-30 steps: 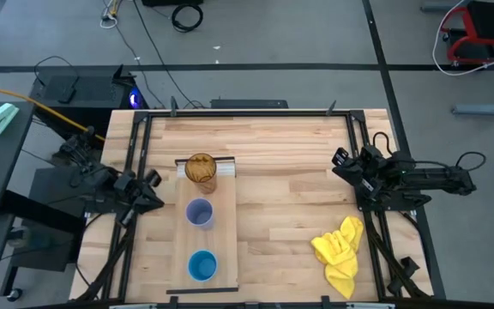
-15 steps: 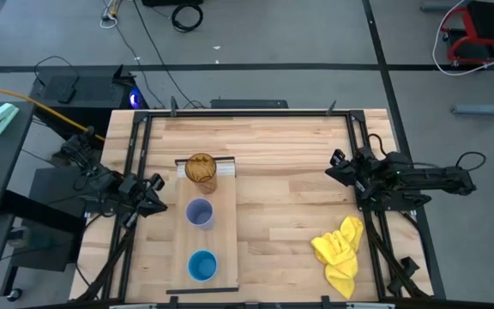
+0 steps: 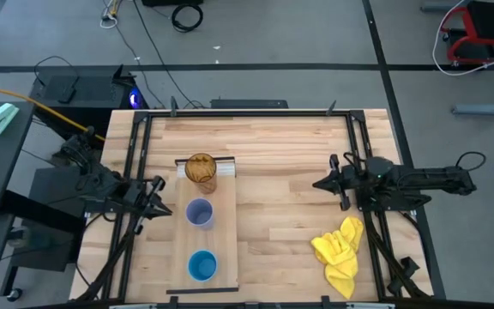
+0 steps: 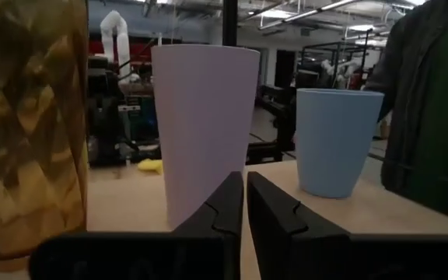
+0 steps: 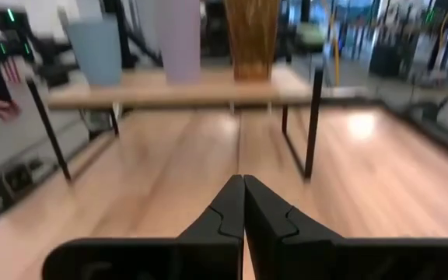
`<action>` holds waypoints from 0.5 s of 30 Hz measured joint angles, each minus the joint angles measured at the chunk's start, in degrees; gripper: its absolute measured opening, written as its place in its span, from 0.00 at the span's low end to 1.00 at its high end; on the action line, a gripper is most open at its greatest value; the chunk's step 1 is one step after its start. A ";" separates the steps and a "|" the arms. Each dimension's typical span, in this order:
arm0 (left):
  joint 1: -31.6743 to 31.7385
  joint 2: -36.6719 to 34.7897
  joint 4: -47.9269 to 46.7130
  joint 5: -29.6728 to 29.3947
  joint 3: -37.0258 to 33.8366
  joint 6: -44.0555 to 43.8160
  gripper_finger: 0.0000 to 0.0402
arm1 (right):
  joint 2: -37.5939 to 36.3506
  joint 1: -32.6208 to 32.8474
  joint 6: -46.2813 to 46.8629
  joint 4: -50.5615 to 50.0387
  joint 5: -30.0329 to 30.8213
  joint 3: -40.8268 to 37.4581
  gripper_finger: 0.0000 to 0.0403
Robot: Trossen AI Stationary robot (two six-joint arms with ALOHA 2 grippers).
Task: Stack small to large cups/mugs on shelf
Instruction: Return to Home Position
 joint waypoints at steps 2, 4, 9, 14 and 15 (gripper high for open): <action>0.00 0.00 0.01 0.01 0.00 -2.24 0.07 | 0.29 0.01 0.71 -2.13 0.01 0.03 0.02; 0.02 0.00 0.01 -0.01 -0.02 -3.31 0.08 | 0.68 0.06 2.93 -1.83 0.00 0.47 0.02; 0.01 0.00 0.04 -0.01 -0.02 -3.05 0.09 | 0.63 0.07 8.09 -1.54 -0.01 0.55 0.02; 0.00 0.00 0.10 -0.01 -0.02 -3.02 0.07 | 0.63 0.07 8.12 -1.56 -0.03 0.55 0.02; 0.02 0.00 0.10 -0.01 -0.02 -3.00 0.07 | 0.63 0.07 8.14 -1.56 -0.03 0.55 0.02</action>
